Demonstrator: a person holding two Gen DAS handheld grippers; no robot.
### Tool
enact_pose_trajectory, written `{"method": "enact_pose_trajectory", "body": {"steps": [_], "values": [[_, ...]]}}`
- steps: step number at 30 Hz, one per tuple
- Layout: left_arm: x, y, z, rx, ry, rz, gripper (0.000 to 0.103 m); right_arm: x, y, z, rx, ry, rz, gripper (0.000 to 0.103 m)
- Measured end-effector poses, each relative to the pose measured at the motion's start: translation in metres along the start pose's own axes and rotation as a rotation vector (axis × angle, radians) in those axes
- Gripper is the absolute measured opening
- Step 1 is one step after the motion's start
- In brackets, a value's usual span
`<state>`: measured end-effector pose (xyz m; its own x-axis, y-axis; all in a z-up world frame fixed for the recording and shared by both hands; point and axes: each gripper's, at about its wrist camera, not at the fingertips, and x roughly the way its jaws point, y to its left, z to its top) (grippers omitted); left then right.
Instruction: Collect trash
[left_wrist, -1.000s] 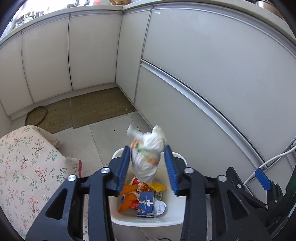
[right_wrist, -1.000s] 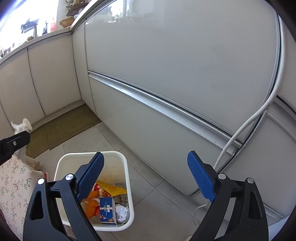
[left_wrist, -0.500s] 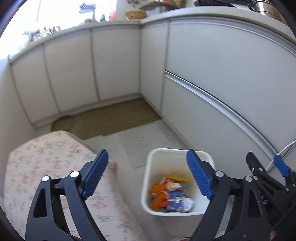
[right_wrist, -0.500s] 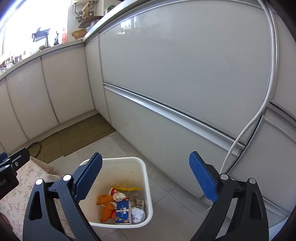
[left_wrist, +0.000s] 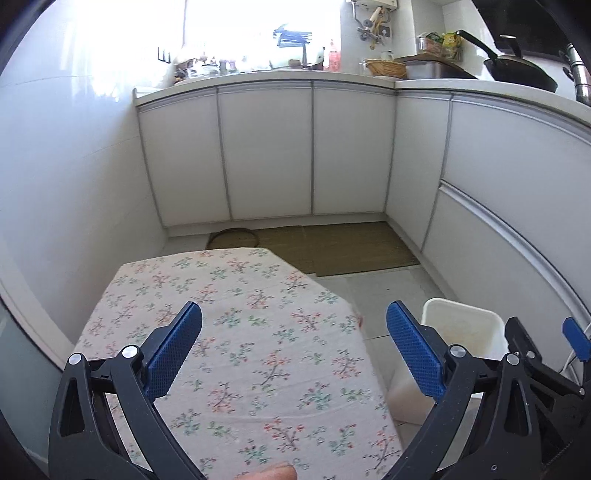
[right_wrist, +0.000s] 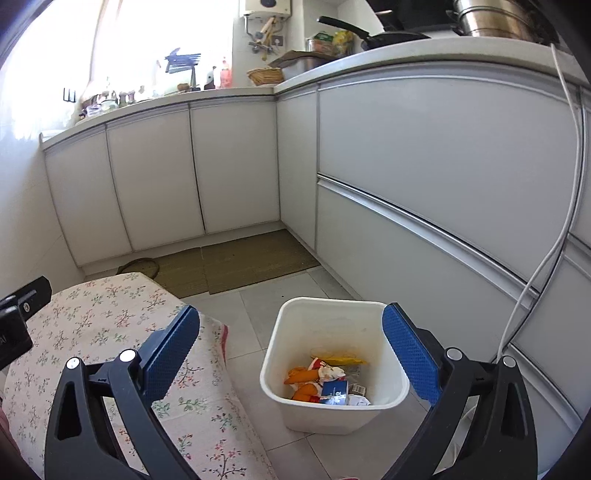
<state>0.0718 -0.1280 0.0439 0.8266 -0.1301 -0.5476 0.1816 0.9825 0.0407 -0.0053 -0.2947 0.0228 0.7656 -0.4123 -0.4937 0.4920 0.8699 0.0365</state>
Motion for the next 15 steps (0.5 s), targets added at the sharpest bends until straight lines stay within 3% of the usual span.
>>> {"method": "enact_pose_trajectory", "body": {"steps": [5,12,15], "values": [[-0.009,0.029,-0.019,-0.01,0.037,0.042,0.096,-0.017,0.025,-0.007,-0.007,0.0,0.055,0.096],[-0.035,0.056,-0.047,-0.002,0.008,0.089,0.096,-0.041,0.047,-0.025,-0.039,0.016,0.097,0.096],[-0.044,0.068,-0.054,-0.028,-0.015,0.077,0.096,-0.05,0.049,-0.034,-0.037,0.015,0.107,0.096]]}}
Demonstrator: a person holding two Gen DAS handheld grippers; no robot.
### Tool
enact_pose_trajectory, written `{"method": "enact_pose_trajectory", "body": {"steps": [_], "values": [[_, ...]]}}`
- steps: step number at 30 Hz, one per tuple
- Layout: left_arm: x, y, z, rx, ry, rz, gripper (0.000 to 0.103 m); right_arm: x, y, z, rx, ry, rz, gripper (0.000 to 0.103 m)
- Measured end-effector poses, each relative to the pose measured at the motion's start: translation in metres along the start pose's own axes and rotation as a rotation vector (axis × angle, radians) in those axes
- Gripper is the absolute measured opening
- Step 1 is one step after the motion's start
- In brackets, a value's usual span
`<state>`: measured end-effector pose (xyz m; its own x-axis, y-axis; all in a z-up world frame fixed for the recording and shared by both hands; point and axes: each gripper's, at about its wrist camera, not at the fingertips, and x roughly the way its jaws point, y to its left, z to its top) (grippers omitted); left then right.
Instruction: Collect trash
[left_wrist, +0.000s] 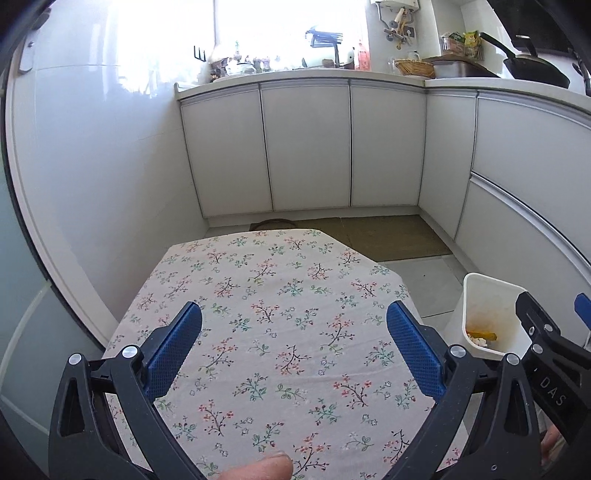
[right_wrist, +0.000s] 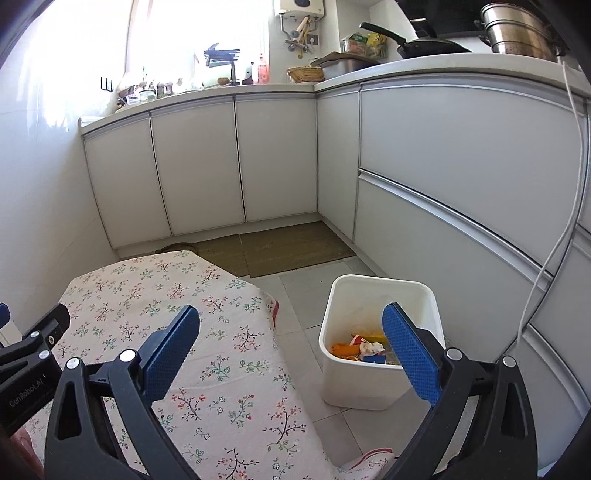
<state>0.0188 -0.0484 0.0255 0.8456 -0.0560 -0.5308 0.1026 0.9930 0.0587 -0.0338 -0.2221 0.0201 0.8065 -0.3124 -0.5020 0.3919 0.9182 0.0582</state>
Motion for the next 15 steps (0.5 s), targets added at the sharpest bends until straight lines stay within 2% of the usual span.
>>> {"method": "enact_pose_trajectory", "body": {"steps": [7,15], "values": [[0.0,0.007,-0.005,-0.015,-0.019,-0.041,0.096,0.001,0.001,-0.003,-0.017,-0.033,-0.007,0.096],[0.022,0.008,0.001,-0.062,0.035,-0.058,0.096,0.015,0.006,0.001,-0.047,-0.023,-0.03,0.096]]}}
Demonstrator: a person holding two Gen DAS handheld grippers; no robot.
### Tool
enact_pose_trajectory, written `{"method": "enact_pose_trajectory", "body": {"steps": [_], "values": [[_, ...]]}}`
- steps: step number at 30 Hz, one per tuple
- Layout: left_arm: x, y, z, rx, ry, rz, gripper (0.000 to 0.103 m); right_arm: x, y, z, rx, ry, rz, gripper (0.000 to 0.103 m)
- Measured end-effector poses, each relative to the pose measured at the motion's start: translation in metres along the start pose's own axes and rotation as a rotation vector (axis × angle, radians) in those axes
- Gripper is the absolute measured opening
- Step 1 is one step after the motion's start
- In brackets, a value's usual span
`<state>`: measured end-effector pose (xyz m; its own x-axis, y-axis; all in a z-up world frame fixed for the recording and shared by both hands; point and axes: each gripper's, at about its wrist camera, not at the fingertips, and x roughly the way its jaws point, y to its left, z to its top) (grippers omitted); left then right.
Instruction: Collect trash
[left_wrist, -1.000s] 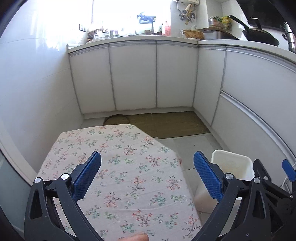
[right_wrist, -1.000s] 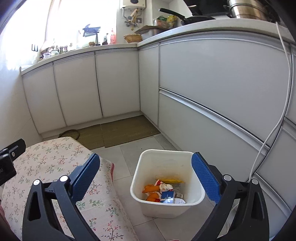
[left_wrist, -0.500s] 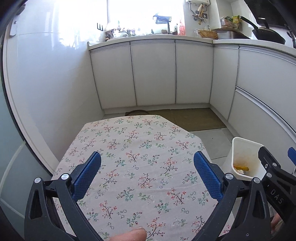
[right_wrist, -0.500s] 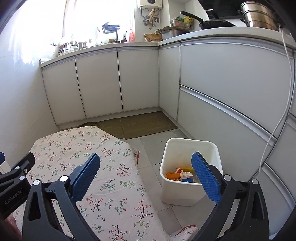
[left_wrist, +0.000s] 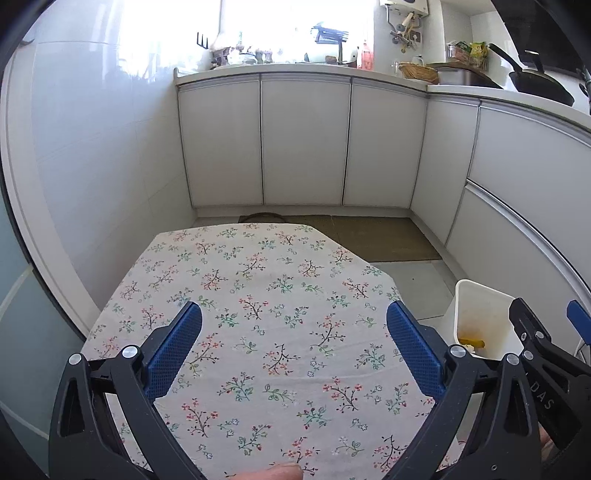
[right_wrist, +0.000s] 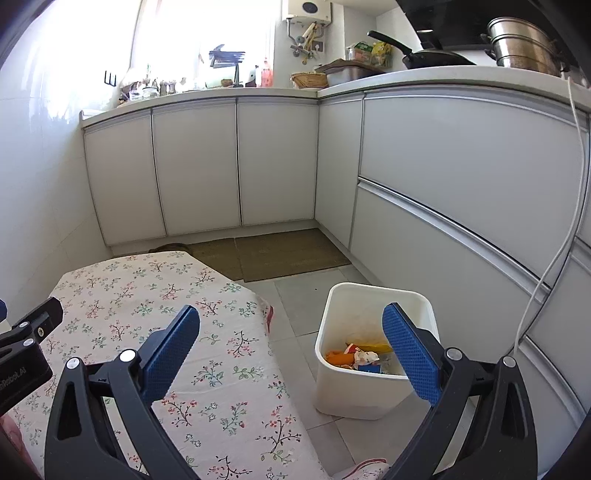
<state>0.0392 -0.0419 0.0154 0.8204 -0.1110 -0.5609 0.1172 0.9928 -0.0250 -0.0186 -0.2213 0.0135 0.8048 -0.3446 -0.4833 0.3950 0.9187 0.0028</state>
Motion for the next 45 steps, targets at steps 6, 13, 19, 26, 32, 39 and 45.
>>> {"method": "enact_pose_trajectory", "body": {"steps": [6,13,19,26,32,39,45], "values": [[0.019,-0.011,0.002,-0.01,0.037,-0.022,0.096,0.015,0.001,0.0,-0.018,0.02,-0.009,0.096],[0.032,-0.021,0.002,0.002,0.054,-0.02,0.096,0.033,-0.002,0.003,-0.014,0.042,-0.026,0.096],[0.04,-0.02,0.001,0.001,0.067,-0.012,0.096,0.04,0.0,0.005,-0.013,0.048,-0.013,0.096],[0.047,-0.015,0.002,-0.006,0.076,0.0,0.096,0.045,0.001,0.006,-0.009,0.052,-0.004,0.096],[0.051,-0.016,0.002,-0.001,0.081,0.005,0.096,0.046,0.002,0.005,-0.009,0.055,0.0,0.096],[0.051,-0.017,0.001,-0.003,0.087,0.005,0.096,0.048,0.0,0.006,-0.005,0.06,0.001,0.096],[0.055,-0.014,0.001,-0.016,0.105,0.001,0.096,0.048,-0.001,0.006,-0.004,0.065,0.003,0.096]]}}
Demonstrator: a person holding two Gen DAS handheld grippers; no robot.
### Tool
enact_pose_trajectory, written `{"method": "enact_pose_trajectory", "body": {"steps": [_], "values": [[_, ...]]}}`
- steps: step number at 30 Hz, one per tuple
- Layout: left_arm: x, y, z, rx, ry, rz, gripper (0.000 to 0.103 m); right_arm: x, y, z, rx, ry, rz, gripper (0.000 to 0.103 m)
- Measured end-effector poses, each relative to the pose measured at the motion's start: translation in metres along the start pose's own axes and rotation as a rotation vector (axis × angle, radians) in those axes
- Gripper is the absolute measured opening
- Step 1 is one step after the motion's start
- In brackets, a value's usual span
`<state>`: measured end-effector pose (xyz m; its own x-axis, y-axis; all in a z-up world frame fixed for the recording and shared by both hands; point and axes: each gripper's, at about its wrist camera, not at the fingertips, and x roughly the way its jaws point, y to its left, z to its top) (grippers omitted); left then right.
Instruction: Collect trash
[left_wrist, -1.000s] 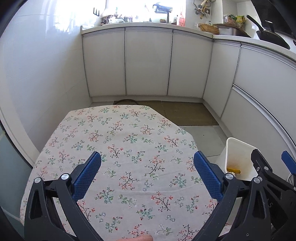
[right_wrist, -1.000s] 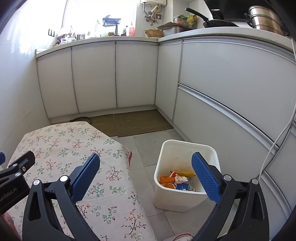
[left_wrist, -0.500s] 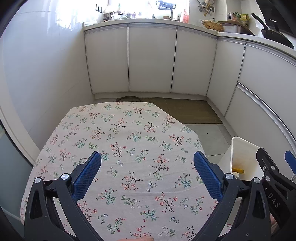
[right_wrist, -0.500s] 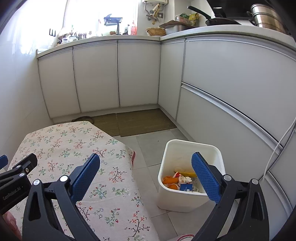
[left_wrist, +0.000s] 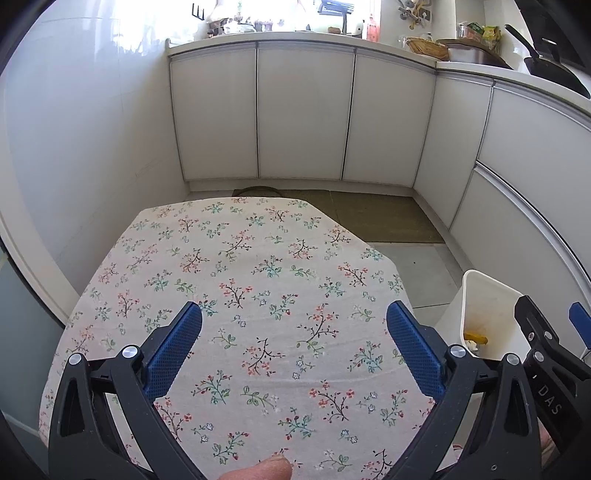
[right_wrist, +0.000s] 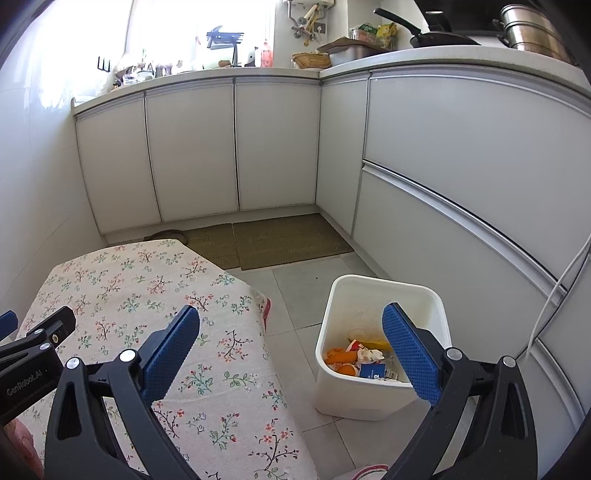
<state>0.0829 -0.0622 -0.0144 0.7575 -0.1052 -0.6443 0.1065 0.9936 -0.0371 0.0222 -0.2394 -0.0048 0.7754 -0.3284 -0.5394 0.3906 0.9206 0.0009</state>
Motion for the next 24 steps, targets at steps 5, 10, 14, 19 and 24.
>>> {"method": "enact_pose_trajectory", "body": {"steps": [5,10,14,19,24], "values": [[-0.0005,-0.0028,-0.0008,0.022,-0.012,0.013,0.096,0.0011,-0.0023,-0.0003,0.001,0.003,0.003,0.096],[-0.0003,-0.0019,-0.0007,0.023,-0.02,0.012,0.089,0.0031,-0.0034,0.0,0.002,0.009,0.006,0.096],[0.0017,-0.0009,-0.0013,0.021,-0.016,0.005,0.083,0.0044,-0.0035,-0.0004,0.007,0.021,0.009,0.096],[-0.0023,-0.0035,-0.0016,0.041,-0.039,-0.018,0.078,0.0063,-0.0039,-0.0011,0.01,0.029,0.011,0.096],[-0.0029,-0.0092,-0.0035,0.075,-0.046,-0.029,0.078,0.0091,-0.0044,-0.0006,0.015,0.038,0.017,0.096]]}}
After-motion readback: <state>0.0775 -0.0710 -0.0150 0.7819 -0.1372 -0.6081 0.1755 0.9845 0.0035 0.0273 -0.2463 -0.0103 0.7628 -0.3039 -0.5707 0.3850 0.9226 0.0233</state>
